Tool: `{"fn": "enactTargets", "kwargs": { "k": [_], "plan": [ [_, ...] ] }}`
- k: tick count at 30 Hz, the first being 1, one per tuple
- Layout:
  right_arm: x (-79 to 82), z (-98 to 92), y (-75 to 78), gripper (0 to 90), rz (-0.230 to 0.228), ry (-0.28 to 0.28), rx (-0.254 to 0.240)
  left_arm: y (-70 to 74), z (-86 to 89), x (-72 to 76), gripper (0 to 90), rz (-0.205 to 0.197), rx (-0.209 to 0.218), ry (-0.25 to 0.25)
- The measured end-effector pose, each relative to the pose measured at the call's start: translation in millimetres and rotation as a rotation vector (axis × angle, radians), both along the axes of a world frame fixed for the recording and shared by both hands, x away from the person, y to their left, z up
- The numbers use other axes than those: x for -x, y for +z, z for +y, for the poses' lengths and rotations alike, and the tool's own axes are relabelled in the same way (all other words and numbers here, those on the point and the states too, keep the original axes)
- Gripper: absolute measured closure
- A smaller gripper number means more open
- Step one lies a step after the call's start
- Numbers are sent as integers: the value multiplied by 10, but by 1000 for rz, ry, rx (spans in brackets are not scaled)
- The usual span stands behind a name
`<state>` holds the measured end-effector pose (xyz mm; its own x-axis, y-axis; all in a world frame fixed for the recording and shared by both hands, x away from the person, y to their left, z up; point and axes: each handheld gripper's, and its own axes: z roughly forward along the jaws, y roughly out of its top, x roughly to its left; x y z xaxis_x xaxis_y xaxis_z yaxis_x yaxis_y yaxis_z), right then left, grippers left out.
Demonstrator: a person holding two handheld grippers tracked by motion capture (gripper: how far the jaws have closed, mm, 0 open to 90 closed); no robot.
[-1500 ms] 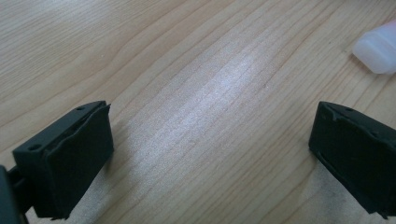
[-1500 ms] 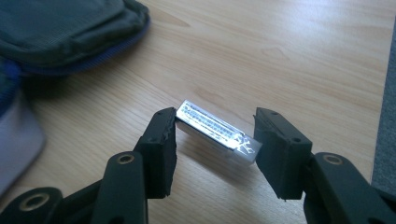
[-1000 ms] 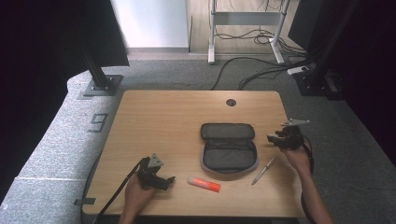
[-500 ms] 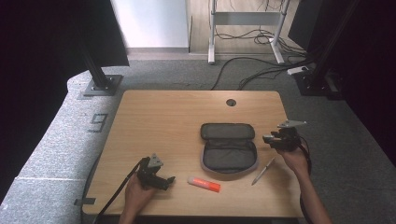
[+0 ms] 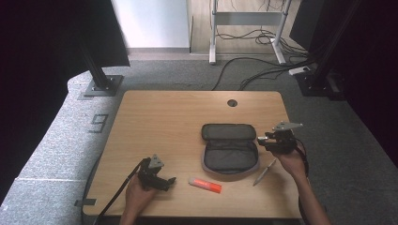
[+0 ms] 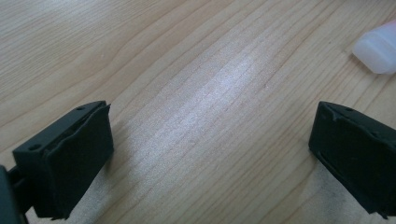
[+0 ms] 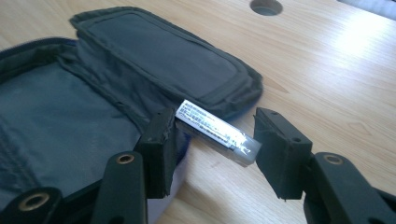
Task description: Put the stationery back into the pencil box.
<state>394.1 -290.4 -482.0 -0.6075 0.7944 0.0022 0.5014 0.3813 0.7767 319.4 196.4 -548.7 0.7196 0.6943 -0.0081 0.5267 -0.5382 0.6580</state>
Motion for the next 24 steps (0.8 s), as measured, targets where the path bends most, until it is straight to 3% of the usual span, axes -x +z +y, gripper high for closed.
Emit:
{"fn": "enactTargets", "kwargs": {
  "k": [24],
  "plan": [
    [191, 330, -130, 489, 15, 111, -10, 0, 0, 0, 0, 0, 0, 0]
  ]
}}
